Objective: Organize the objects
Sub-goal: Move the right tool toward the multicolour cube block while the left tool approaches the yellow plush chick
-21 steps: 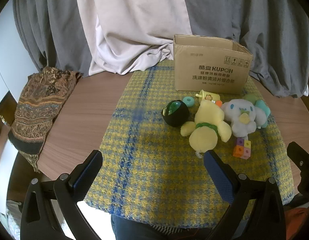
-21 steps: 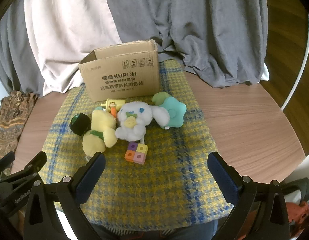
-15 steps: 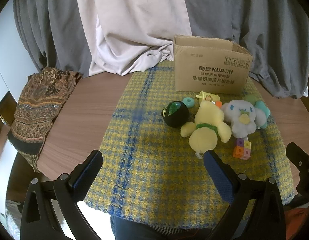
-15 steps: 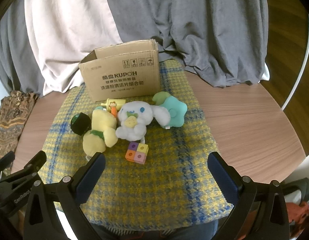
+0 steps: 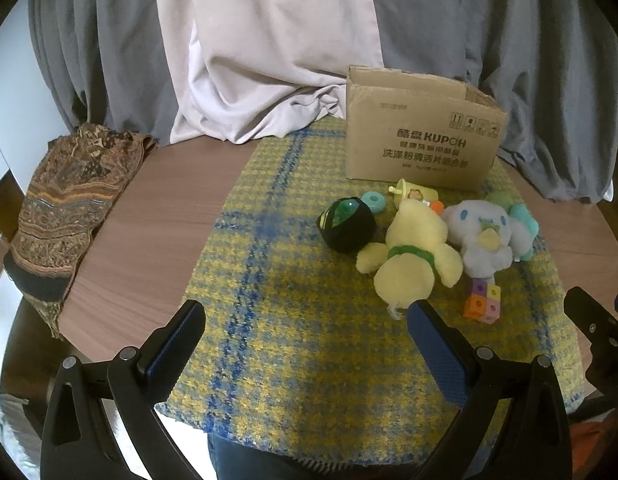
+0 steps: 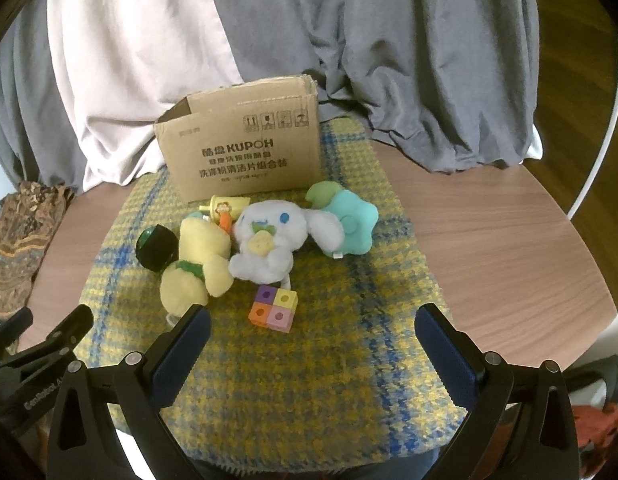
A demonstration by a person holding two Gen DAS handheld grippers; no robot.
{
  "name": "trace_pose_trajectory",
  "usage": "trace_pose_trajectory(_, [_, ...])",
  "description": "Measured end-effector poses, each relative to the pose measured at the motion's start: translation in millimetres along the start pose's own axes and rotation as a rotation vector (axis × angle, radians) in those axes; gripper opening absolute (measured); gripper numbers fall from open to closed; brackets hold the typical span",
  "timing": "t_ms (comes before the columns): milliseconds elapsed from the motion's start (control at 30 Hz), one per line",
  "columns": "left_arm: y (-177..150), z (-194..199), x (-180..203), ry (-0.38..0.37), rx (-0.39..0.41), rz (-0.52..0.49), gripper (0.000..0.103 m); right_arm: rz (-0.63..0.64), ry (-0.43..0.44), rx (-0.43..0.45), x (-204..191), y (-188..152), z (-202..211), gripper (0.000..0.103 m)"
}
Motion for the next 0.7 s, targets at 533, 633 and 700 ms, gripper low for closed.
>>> trace_pose_trajectory(533, [1.5, -32.8, 3.0, -0.017, 0.001, -0.014, 0.103, 0.023, -0.004, 0.001, -11.7, 1.7, -34.1, 0.102])
trace_pose_trajectory(633, [3.3, -39.2, 4.2, -0.019, 0.005, -0.016, 0.103, 0.029, -0.006, -0.001, -13.8, 2.3, -42.3, 0.102])
trace_pose_trajectory(700, [4.2, -43.4, 4.0, -0.017, 0.009, -0.012, 0.103, 0.033, -0.006, -0.003, -15.1, 2.7, -49.3, 0.102])
Point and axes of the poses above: each gripper's, at about its wrist camera, not at the fingertips, and z roughly against the way its jaws point, x to its right, y to its top, the point moved 5 cm from there along -z, roughly the way its jaws point, and after that the axes turned 14 degrees about -x, right-handed, at the moved point
